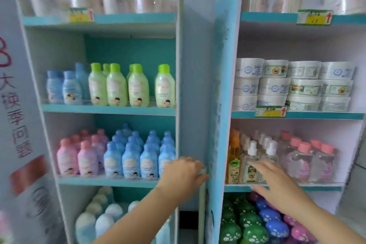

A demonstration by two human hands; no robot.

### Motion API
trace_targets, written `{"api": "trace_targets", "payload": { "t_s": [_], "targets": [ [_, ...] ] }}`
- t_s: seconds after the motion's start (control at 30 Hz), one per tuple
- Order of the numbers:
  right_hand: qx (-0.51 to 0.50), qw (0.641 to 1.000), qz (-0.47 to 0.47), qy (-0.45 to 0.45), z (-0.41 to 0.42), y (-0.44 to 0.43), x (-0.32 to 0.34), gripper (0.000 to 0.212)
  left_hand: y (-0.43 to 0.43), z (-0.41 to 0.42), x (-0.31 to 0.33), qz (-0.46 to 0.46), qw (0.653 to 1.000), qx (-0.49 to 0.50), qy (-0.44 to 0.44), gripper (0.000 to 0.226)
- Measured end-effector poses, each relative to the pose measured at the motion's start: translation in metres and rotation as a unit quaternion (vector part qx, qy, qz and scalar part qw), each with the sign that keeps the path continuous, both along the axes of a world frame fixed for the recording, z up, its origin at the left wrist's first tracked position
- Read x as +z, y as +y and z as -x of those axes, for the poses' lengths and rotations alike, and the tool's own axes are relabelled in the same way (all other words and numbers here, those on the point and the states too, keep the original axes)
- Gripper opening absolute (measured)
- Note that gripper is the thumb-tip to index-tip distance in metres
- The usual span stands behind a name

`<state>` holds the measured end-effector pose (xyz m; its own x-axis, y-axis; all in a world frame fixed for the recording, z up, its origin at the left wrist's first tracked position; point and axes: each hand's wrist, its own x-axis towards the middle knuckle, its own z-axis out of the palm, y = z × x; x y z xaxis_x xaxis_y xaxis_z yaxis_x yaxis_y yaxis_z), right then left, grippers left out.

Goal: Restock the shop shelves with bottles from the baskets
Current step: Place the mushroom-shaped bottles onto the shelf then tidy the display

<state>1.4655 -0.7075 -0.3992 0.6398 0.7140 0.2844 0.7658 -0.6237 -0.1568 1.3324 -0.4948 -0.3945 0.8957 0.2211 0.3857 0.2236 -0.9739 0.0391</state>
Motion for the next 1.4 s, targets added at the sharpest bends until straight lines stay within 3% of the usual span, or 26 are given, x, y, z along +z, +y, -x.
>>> {"api": "trace_targets", "payload": {
  "t_s": [0.27, 0.5, 1.0, 1.17, 1.3, 1.4],
  "targets": [
    [0.102, 0.993, 0.012, 0.056, 0.058, 0.108, 0.0, 0.063, 0.092, 0.11, -0.014, 0.06, 0.99, 0.129, -0.022, 0.053],
    [0.163, 0.985, 0.015, 0.054, 0.088, 0.18, -0.008, 0.064, 0.147, 0.153, -0.032, 0.101, 0.976, 0.193, -0.017, 0.056],
    [0.192, 0.981, 0.007, -0.013, 0.066, 0.275, 0.002, 0.061, 0.232, 0.1, -0.02, 0.048, 0.981, 0.172, -0.071, 0.051],
    [0.197, 0.979, 0.029, -0.036, 0.061, 0.296, 0.006, 0.058, 0.263, 0.092, -0.01, 0.042, 0.979, 0.198, -0.018, 0.055],
    [0.193, 0.979, 0.044, -0.047, 0.062, 0.31, 0.005, 0.054, 0.264, 0.08, -0.006, 0.045, 0.98, 0.193, 0.006, 0.041],
    [0.182, 0.981, 0.042, -0.048, 0.06, 0.313, 0.003, 0.048, 0.261, 0.075, -0.007, 0.075, 0.978, 0.191, -0.027, 0.032]
  ]
}}
